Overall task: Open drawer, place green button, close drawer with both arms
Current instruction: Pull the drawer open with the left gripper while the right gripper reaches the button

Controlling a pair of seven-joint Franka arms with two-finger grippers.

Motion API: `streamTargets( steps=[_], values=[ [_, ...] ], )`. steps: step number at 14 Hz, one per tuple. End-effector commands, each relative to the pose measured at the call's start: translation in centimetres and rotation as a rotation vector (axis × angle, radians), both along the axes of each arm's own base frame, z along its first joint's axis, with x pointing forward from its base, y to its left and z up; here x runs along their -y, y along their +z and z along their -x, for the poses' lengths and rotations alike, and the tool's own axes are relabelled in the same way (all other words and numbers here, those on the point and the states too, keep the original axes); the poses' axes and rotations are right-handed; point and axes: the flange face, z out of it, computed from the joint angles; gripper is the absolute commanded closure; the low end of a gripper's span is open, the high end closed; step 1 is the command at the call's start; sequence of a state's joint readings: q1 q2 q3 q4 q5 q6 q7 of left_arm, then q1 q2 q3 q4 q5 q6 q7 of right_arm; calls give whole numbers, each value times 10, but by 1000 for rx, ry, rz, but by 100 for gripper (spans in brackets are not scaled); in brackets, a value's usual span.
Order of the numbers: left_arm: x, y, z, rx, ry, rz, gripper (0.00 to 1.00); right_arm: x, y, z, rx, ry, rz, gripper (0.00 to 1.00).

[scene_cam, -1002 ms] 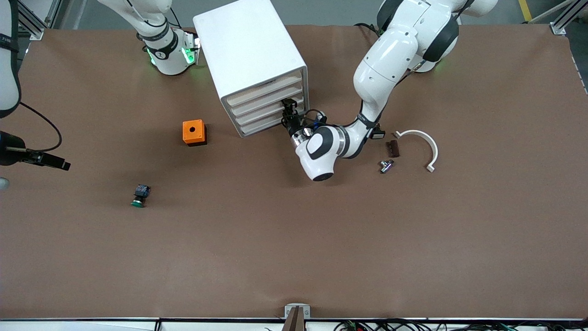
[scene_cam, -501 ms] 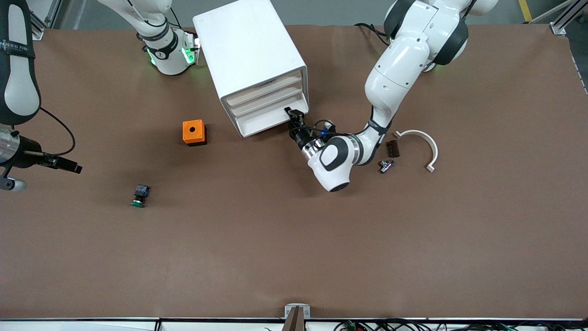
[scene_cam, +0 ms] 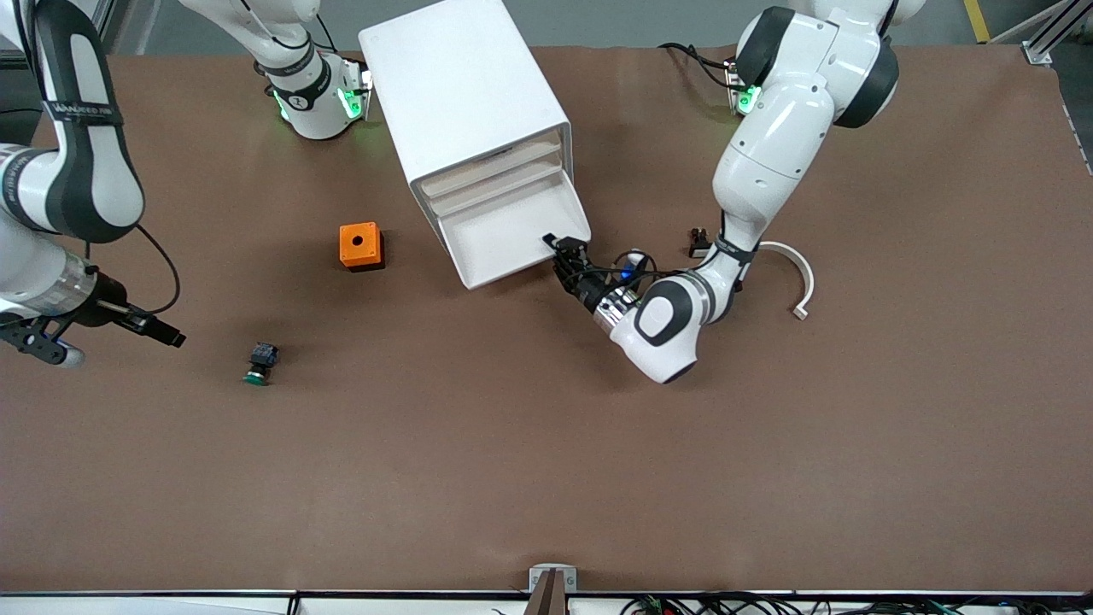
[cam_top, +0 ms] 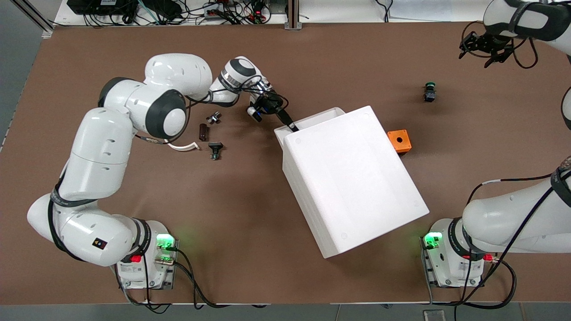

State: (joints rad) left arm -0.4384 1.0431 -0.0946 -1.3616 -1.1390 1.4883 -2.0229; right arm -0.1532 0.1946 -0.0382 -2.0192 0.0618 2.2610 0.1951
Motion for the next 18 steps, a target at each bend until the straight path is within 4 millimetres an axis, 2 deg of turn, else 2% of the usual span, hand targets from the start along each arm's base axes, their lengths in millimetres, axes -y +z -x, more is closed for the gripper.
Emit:
streamTargets(
  steps=[1, 3, 5, 6, 7, 8, 9, 10, 14, 18],
  values=[
    [-17, 5, -18, 7, 66, 21, 83, -24, -25, 6, 17, 66, 9, 0],
    [-25, 4, -24, 7, 82, 18, 81, -39, -51, 9, 46, 137, 22, 0],
    [-25, 4, -24, 8, 80, 18, 77, -44, -79, 9, 13, 174, 20, 0],
    [-26, 4, -24, 10, 82, 17, 71, -46, -90, 8, 8, 214, 23, 0],
    [-26, 3, -25, 13, 85, 15, 55, -49, -100, 8, 6, 235, 25, 0],
    [-26, 3, -25, 13, 87, 13, 35, -51, -110, 8, -3, 242, 23, 0],
    [-25, 4, -26, 15, 89, 14, 8, -54, -119, 7, 0, 247, 26, 0],
    [-25, 4, -26, 17, 90, 14, 0, -62, -127, 7, 1, 259, 27, 0],
    [-36, 8, -43, 74, 136, 19, 0, -70, -151, 9, -23, 261, 24, 0],
    [-33, 33, -62, 244, 120, 146, 0, -68, -169, 11, -43, 215, 15, 0]
  ],
)
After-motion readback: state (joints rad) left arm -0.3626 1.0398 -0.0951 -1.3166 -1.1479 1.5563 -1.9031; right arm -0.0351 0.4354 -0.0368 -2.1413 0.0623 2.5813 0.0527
